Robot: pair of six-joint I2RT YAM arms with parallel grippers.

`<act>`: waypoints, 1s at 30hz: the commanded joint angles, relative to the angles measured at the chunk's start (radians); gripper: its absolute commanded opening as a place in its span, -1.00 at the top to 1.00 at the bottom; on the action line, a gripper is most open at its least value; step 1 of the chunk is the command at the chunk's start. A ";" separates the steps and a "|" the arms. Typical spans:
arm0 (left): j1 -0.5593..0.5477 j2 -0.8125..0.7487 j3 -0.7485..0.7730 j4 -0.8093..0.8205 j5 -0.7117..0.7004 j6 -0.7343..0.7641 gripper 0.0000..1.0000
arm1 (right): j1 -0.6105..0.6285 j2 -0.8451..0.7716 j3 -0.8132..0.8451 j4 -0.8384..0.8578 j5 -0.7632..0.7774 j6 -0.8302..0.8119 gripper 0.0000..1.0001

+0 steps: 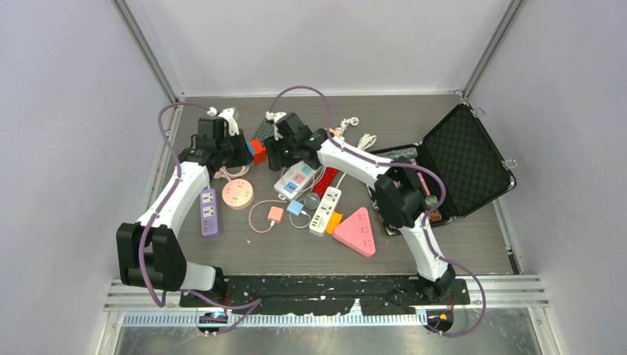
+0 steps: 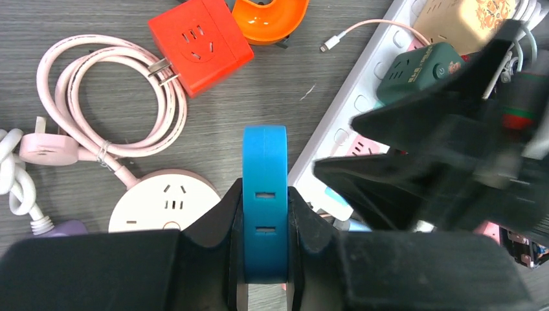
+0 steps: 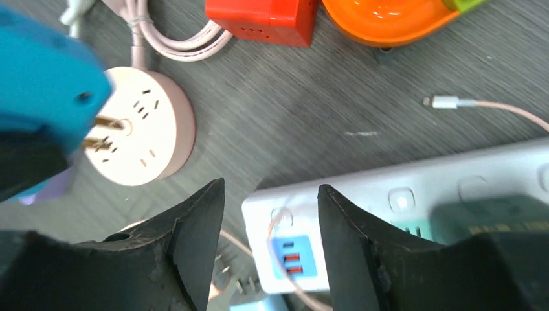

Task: Insert the plug
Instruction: Adjust the socket at the center of the board, then adjust the plug at the center of the board.

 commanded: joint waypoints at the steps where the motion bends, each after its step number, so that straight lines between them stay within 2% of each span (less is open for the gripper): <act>1: -0.005 0.001 -0.012 0.090 0.011 -0.043 1.00 | -0.018 -0.171 -0.104 -0.006 -0.009 0.041 -0.18; 7: -0.032 0.045 -0.012 0.128 0.049 -0.045 1.00 | -0.035 -0.284 -0.309 -0.001 -0.041 0.055 -0.05; 11: -0.055 0.076 0.003 0.144 0.048 -0.043 1.00 | -0.044 -0.324 -0.381 0.001 -0.050 0.053 -0.03; 17: -0.086 0.129 0.041 0.143 0.064 -0.049 1.00 | -0.044 -0.347 -0.432 -0.011 -0.041 0.002 -0.15; 20: -0.102 0.145 0.052 0.155 0.084 -0.050 1.00 | -0.046 -0.331 -0.453 -0.010 -0.040 -0.027 -0.14; 22: -0.115 0.155 0.058 0.172 0.100 -0.042 1.00 | -0.046 -0.327 -0.466 -0.013 -0.035 -0.035 -0.04; 26: -0.152 0.177 0.072 0.197 0.114 -0.014 1.00 | -0.047 -0.346 -0.505 0.009 -0.041 -0.027 0.30; 30: -0.164 0.194 0.084 0.196 0.069 -0.014 1.00 | -0.050 -0.356 -0.522 -0.001 -0.046 -0.026 0.42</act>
